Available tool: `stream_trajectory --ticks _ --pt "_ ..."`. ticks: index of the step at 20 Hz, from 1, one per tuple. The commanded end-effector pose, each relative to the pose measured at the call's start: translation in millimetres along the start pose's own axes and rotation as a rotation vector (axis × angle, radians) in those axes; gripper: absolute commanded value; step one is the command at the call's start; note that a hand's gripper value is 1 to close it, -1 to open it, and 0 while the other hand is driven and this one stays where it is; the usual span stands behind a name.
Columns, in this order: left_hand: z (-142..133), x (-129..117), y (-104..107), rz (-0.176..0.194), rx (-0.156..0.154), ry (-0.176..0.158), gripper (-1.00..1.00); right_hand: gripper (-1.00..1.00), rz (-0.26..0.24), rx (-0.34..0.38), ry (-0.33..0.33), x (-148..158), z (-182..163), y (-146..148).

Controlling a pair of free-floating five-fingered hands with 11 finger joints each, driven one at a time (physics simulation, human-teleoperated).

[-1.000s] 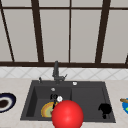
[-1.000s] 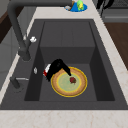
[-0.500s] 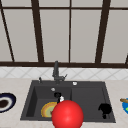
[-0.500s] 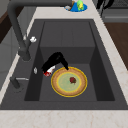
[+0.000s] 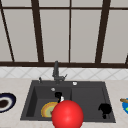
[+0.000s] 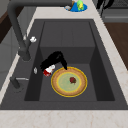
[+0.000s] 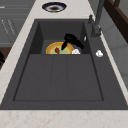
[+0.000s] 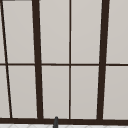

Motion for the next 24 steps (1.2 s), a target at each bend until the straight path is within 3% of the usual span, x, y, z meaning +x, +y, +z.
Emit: stream_trajectory --ticks 1,3,7,10,15,20,24 --pt "-10 -11 -7 -0.115 0.032 0.03 -1.0 0.0 0.0 0.0 0.0 0 0 0" --pt "-18 -8 -12 -0.126 0.023 0.04 -1.0 0.0 0.0 0.0 0.0 0 0 0" --pt "-27 -12 -19 -0.068 0.028 0.115 -1.0 0.0 0.0 0.0 0.0 0 0 0" --pt "-40 -10 -18 -0.084 0.028 0.164 -1.0 0.0 0.0 0.0 0.0 0 0 0" --pt "-40 -25 -16 -0.057 0.024 0.233 -1.0 0.0 0.0 0.0 0.0 0 0 0" --pt "-50 -35 -28 -0.057 0.02 0.273 -1.0 0.0 0.0 0.0 0.0 0 0 0" --pt "-63 -36 -31 -0.074 0.019 0.323 -1.0 0.0 0.0 0.0 0.0 0 0 0"
